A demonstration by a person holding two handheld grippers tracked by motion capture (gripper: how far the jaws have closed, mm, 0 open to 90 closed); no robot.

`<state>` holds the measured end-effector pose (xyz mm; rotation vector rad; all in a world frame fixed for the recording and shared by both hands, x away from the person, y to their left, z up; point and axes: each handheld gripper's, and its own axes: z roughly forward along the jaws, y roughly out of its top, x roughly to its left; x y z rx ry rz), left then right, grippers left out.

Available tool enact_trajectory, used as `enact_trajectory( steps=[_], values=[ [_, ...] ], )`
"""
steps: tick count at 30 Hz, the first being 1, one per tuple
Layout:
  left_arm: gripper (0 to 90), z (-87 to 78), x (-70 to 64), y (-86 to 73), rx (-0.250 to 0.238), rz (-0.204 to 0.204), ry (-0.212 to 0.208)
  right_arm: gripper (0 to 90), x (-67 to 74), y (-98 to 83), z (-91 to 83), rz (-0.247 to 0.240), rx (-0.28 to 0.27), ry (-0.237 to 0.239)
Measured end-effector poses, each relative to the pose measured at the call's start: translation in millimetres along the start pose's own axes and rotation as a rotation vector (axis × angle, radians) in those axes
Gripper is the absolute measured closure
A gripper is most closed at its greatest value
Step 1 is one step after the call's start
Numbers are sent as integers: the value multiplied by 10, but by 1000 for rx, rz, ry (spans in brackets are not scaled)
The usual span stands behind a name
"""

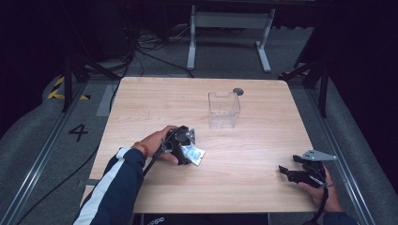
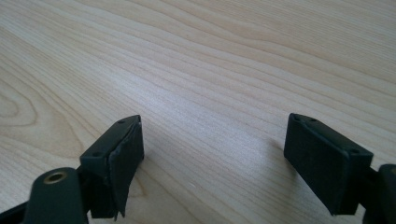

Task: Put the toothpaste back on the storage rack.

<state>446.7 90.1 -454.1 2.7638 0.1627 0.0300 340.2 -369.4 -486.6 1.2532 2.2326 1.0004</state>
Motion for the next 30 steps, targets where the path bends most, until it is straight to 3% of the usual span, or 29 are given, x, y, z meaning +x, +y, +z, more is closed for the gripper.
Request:
enact_trajectory(
  steps=[9,13,15,21,30],
  values=[
    [210,0,-1,36,12,21,-13,202,0,0,0,0,0,0],
    [364,-42,9,21,9,41,-31,203,0,0,0,0,0,0],
    [417,-46,8,19,6,37,-33,203,0,0,0,0,0,0],
    [454,-54,3,70,45,45,-34,203,0,0,0,0,0,0],
    [536,-89,-12,49,25,20,-20,203,0,0,0,0,0,0]
  ],
)
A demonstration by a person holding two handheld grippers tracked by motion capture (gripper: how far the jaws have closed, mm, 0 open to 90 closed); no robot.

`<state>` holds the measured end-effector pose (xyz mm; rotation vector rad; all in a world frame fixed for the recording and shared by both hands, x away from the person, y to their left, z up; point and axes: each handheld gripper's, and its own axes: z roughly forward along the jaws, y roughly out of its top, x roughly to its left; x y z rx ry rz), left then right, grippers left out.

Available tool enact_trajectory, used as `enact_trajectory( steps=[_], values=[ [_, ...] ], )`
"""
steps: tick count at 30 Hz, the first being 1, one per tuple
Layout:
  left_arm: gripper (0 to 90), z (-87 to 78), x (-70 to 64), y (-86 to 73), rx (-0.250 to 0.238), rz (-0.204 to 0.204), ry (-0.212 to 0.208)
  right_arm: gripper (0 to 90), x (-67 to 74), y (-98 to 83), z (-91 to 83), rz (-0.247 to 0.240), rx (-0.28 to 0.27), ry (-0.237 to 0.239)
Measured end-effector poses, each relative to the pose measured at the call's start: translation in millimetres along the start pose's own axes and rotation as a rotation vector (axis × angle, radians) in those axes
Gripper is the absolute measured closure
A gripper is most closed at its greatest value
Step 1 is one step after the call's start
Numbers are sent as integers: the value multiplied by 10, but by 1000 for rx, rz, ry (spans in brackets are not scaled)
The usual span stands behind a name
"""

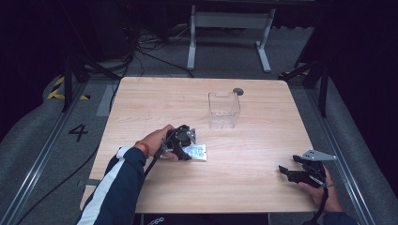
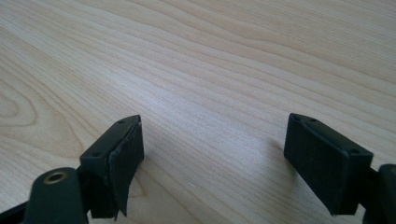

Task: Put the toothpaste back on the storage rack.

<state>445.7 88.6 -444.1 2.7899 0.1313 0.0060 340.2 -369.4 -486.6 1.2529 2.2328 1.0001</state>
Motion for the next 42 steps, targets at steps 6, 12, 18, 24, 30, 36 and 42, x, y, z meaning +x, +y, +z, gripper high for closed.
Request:
enact_trajectory(
  steps=[6,12,18,24,30,36,42],
  values=[
    [590,-48,-44,-34,-21,-22,45,203,0,0,0,0,0,0],
    [627,-91,-52,-74,-31,-68,59,203,0,0,-1,-1,0,0],
    [650,-167,-68,-177,-72,-108,96,203,0,-1,-2,0,0,0],
    [667,-270,-112,-331,-138,-162,139,203,0,-1,-2,-1,0,0],
    [677,-374,-149,-493,-209,-204,174,203,0,-1,-2,0,0,0],
    [683,-492,-221,-530,-305,-213,212,203,0,-1,-2,0,0,0],
    [685,-577,-238,-493,-383,-218,222,203,0,-1,-2,0,0,0]
  ],
)
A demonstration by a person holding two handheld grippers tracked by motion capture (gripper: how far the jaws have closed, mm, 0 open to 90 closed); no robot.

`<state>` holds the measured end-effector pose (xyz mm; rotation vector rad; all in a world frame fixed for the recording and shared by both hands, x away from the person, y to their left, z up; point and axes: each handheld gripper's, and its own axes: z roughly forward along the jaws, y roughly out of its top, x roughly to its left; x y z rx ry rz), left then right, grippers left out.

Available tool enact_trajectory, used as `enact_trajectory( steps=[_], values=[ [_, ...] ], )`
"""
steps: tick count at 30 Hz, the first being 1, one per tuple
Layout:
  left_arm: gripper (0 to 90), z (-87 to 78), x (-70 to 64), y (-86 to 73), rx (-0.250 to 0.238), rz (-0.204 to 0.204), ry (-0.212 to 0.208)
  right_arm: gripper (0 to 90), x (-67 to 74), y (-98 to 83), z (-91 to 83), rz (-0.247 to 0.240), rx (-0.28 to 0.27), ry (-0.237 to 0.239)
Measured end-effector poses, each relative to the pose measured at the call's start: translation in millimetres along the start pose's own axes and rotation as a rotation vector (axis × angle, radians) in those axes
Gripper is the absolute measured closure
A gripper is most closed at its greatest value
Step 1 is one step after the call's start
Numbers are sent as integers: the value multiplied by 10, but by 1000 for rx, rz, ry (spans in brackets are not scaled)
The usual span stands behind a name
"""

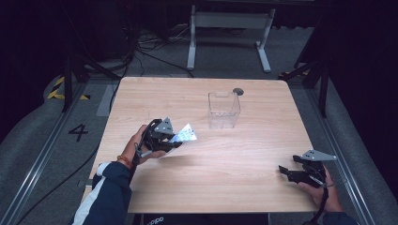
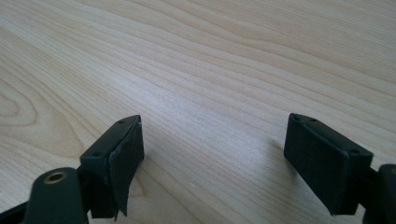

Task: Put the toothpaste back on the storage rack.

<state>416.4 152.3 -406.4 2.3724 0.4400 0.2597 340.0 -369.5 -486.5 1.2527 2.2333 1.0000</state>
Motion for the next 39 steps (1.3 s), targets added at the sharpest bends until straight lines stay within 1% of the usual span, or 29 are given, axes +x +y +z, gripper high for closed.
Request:
enact_trajectory(
  steps=[1,2,3,5,6,7,8,10,11,12,13,15,18,19,20,21,25,28,29,30,31,32,33,34,36,38,39],
  values=[
    [686,-3,2,12,-19,-1,6,203,0,0,-1,0,0,0],
    [687,2,2,17,-36,-14,6,203,1,0,-2,3,-1,1],
    [687,3,13,27,-41,-16,-6,203,2,0,-2,4,-1,1],
    [688,7,33,45,-68,-26,-3,203,2,0,-2,4,-1,1],
    [689,10,48,53,-90,-41,-9,203,2,0,-3,4,-1,1],
    [689,14,61,67,-112,-54,-4,203,2,0,-3,4,-1,1],
    [690,18,71,83,-122,-55,5,204,1,-1,-3,3,-2,2],
    [691,30,84,116,-138,-73,6,204,1,-1,-3,3,-2,2],
    [692,35,96,138,-145,-68,6,204,1,-1,-3,3,-2,3],
    [692,43,97,167,-153,-84,10,203,1,-1,-3,3,-2,2],
    [693,49,106,190,-162,-89,15,203,1,-1,-3,3,-2,3],
    [693,56,134,229,-187,-101,13,203,1,-1,-3,3,-2,3],
    [693,46,172,286,-212,-115,26,204,1,-2,-3,3,-2,3],
    [693,41,181,306,-216,-119,38,203,1,-1,-3,3,-1,3],
    [693,31,200,325,-219,-110,48,204,1,-1,-3,3,-2,3],
    [693,25,208,335,-226,-124,44,203,1,-1,-3,3,-2,3],
    [693,-22,256,396,-266,-120,61,203,0,-1,-3,3,-2,3],
    [693,-38,294,444,-296,-132,63,203,0,-1,-3,3,-2,3],
    [694,-42,300,455,-297,-139,64,203,1,-1,-3,3,-2,3],
    [694,-43,308,474,-302,-136,77,203,1,-1,-3,3,-1,4],
    [694,-41,309,498,-309,-122,94,203,0,-1,-3,3,-2,3],
    [695,-38,306,509,-312,-129,90,203,1,-1,-3,4,-1,4],
    [695,-37,316,520,-314,-118,95,203,1,-1,-3,3,-2,3],
    [695,-25,315,536,-324,-131,95,203,1,-1,-3,3,-2,3],
    [694,-17,331,562,-331,-121,102,203,1,-1,-3,3,-2,3],
    [694,-14,346,584,-344,-129,91,203,1,-1,-3,3,-2,4],
    [694,-15,364,597,-360,-128,83,203,1,-1,-3,3,-2,4]
  ],
)
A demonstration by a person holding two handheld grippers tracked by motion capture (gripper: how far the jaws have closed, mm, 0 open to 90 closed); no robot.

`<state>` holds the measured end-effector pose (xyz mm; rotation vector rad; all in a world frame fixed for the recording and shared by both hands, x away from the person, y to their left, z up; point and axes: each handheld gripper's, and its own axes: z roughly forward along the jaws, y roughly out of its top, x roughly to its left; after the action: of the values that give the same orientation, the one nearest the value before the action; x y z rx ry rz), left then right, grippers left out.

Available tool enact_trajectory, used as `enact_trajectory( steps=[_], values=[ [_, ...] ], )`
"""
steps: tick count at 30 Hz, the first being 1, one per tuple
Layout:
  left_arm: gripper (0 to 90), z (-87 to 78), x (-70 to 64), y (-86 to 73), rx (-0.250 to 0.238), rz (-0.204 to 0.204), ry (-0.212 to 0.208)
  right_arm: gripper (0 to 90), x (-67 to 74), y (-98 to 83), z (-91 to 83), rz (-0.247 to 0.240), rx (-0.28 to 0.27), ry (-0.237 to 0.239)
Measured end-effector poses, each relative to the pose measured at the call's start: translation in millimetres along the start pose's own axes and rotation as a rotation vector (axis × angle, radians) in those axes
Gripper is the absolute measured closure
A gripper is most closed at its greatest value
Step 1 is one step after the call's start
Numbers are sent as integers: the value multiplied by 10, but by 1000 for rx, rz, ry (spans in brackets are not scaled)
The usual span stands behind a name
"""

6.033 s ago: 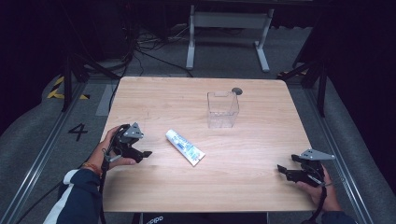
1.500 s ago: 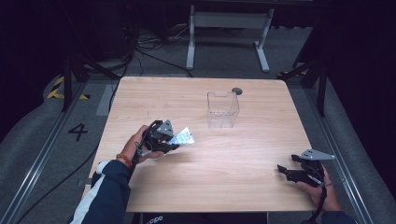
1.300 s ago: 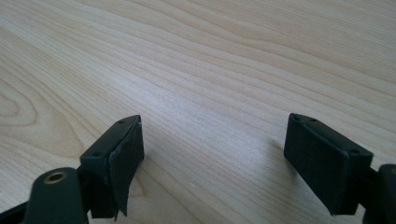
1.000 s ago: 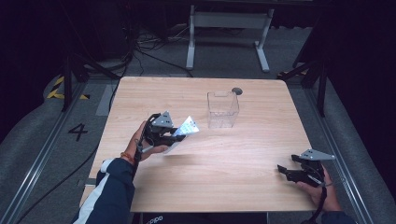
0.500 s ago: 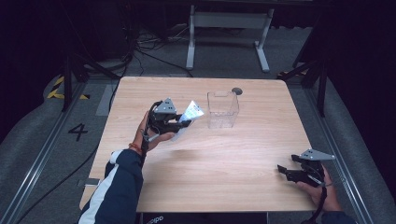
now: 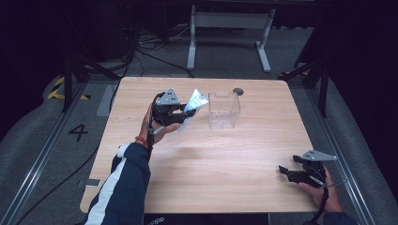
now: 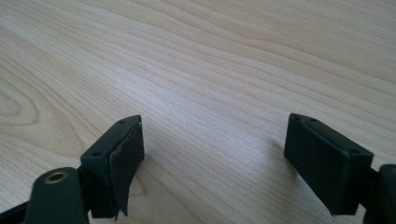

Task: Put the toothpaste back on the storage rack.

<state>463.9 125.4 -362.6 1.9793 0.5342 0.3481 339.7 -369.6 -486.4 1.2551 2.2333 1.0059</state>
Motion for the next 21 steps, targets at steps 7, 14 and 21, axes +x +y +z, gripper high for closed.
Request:
enact_trajectory(
  steps=[7,14,21],
  values=[
    [694,30,50,120,-42,-9,4,203,0,0,0,0,0,0],
    [695,80,67,274,-55,-1,7,203,0,0,0,0,0,0],
    [695,202,24,398,-67,12,-2,203,0,0,0,0,0,1]
  ],
)
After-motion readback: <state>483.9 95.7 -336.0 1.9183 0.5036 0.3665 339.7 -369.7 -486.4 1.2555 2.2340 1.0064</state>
